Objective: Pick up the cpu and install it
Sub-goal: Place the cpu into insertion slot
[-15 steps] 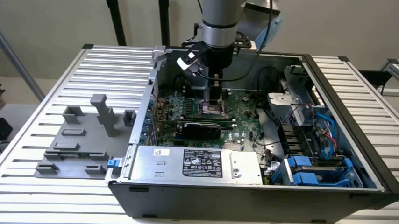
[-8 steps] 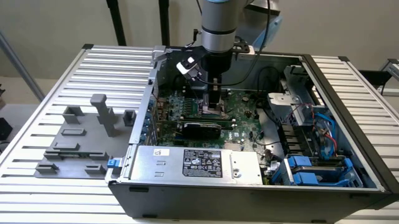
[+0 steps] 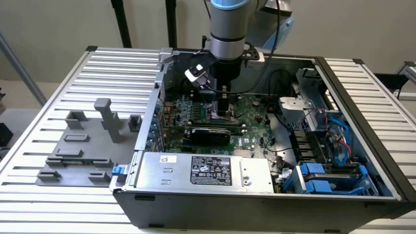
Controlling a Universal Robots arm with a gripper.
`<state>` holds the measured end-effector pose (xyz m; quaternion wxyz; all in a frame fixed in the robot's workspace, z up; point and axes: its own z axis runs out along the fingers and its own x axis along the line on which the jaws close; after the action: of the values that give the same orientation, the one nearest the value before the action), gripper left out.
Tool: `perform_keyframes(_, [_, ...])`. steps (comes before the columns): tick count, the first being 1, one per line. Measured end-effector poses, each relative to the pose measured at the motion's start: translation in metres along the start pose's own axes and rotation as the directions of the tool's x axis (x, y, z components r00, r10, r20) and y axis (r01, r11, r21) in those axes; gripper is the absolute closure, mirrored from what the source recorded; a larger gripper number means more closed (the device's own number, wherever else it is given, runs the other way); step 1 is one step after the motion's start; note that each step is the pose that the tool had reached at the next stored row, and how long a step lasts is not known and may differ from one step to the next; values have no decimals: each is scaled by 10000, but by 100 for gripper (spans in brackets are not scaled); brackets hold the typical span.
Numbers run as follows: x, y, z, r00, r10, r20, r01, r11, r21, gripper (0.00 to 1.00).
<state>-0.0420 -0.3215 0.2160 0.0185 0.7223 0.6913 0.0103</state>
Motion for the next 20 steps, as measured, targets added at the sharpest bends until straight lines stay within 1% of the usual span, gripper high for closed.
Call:
perform_keyframes(2, [0,0,19,10000,1,1,-1,10000,-4,45])
perform_keyframes(4, [1,0,40,10000,0,1,1,10000,-25,45])
perform_keyframes(9, [3,-3,99,10000,2,5,-2,9999,-108,45])
perform_keyframes(11, [4,-5,113,10000,3,24,-2,9999,-123,45])
perform_keyframes(20, [40,-17,144,9999,64,141,-62,9999,-128,45])
